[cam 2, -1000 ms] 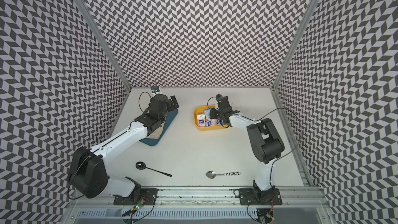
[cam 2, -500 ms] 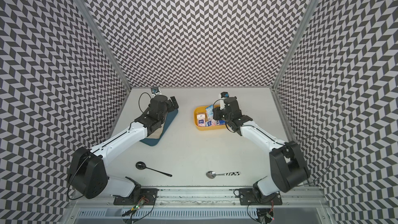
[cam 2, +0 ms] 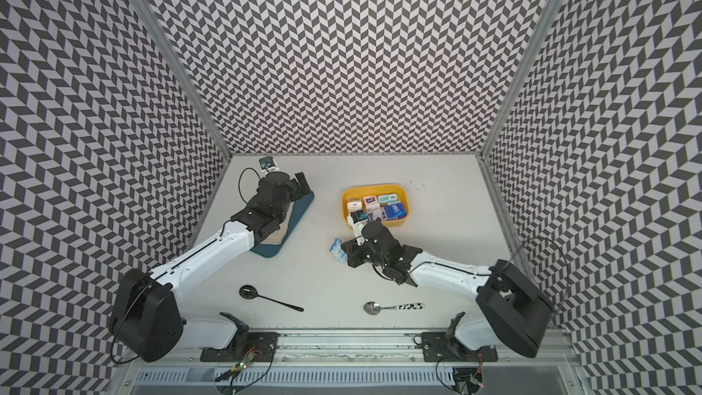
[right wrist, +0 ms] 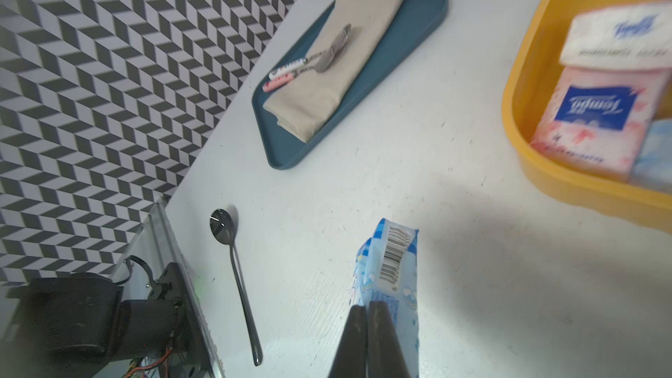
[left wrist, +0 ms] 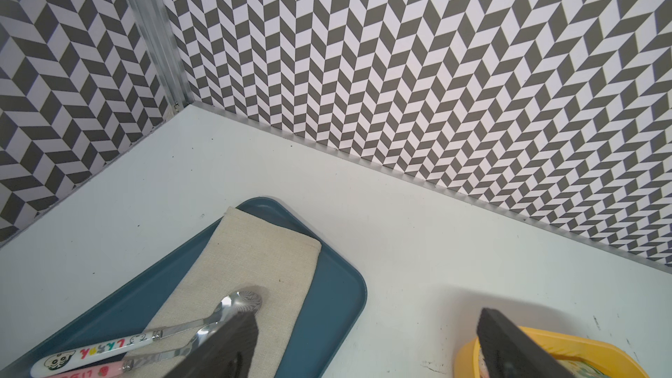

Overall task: Take the pocket tissues out of the storage box
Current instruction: Place the pocket tissues at the center of the board.

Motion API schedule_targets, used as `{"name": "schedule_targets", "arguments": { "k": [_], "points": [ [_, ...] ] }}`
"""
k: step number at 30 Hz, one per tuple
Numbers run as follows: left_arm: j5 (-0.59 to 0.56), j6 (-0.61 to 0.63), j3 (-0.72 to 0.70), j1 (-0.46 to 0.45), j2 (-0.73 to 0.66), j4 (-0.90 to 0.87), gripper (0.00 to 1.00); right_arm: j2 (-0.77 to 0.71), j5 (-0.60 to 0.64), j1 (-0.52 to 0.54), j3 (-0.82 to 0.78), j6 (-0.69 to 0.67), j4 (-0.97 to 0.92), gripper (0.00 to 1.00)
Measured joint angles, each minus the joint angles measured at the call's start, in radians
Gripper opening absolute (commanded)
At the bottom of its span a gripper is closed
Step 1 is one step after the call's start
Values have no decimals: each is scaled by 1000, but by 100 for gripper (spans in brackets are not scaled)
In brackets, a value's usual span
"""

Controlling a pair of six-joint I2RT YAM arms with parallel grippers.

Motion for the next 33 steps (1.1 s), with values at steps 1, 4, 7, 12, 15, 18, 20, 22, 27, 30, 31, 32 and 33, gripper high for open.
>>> {"name": "schedule_targets", "arguments": {
  "k": [1, 4, 7, 12, 15, 18, 20, 22, 27, 30, 31, 32, 33],
  "points": [
    [4, -3, 0, 0, 0, 2, 99, 22, 13, 7, -4, 5, 11, 0],
    [8, -8, 2, -3, 6, 2, 99, 68, 49, 18, -19, 18, 34, 0],
    [9, -7, 16, -8, 26, 1, 99, 74, 80, 22, -22, 24, 50, 3],
    [11, -6, 22, -14, 37, 2, 99, 74, 118, 22, -13, 22, 48, 20],
    [11, -5, 25, -14, 37, 1, 99, 74, 130, 22, 9, 16, 35, 26],
    [11, -1, 28, -14, 37, 3, 99, 72, 142, 22, 31, 12, 23, 34],
    [11, 2, 28, -14, 37, 3, 99, 65, 149, 22, 45, 6, 4, 40],
    [11, 2, 28, -14, 37, 3, 99, 48, 158, 22, 58, -2, -26, 46],
    [13, -8, 28, -14, 37, 3, 99, -8, 196, 22, 107, -28, -110, 58],
    [16, -18, 28, -21, 37, 2, 99, -34, 220, 22, 133, -49, -162, 62],
    [18, -19, 28, -27, 37, 1, 99, -38, 225, 22, 139, -56, -180, 63],
    [19, -19, 29, -34, 37, -2, 99, -39, 228, 22, 145, -66, -200, 64],
    [19, -19, 30, -41, 37, -3, 99, -39, 229, 22, 148, -74, -214, 65]
  ]
}}
